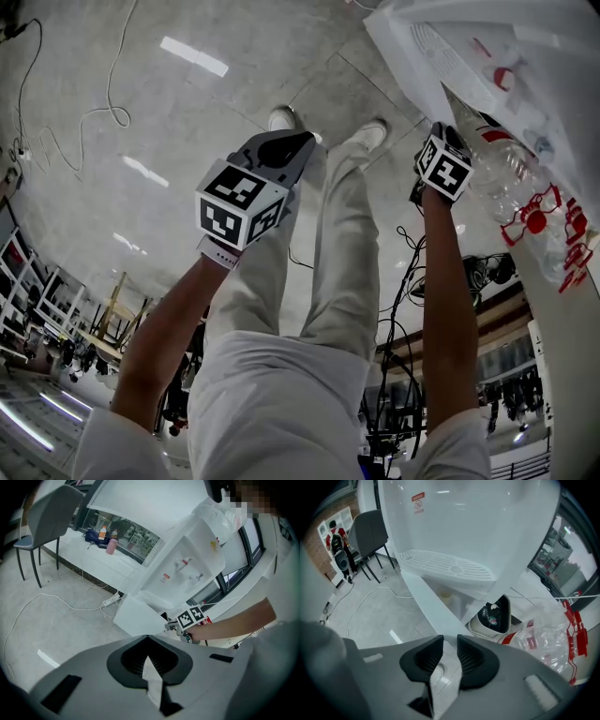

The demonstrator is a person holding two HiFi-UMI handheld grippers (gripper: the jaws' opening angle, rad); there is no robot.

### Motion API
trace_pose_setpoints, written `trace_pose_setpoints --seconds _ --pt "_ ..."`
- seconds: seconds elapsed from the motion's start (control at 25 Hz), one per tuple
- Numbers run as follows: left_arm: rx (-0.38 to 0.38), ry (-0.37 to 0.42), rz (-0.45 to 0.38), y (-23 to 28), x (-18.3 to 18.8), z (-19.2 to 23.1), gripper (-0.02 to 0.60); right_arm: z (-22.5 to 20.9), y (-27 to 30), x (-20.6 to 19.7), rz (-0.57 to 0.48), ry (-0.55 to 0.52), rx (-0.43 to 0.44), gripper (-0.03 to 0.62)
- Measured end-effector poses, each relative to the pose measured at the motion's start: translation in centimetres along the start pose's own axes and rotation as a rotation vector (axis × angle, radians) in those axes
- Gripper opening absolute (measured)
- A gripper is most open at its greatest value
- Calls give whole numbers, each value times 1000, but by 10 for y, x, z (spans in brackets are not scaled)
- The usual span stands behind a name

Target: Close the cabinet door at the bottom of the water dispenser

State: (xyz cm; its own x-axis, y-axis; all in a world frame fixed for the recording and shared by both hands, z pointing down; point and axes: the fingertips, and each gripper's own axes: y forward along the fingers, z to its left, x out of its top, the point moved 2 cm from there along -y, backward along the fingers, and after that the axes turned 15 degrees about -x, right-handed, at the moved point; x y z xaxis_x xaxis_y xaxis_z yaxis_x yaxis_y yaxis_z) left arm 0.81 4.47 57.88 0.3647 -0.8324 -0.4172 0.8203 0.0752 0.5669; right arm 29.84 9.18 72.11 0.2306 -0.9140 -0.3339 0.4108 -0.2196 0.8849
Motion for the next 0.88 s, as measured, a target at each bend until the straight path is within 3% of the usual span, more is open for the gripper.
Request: trace_pose_setpoints --seconds 0.36,0.88 --pt "-2 -2 -4 6 2 -1 6 -33 19 28 -4 103 -81 69" --pt "6 1 3 8 7 -1 6 -58 40 62 -44 147 -82 64"
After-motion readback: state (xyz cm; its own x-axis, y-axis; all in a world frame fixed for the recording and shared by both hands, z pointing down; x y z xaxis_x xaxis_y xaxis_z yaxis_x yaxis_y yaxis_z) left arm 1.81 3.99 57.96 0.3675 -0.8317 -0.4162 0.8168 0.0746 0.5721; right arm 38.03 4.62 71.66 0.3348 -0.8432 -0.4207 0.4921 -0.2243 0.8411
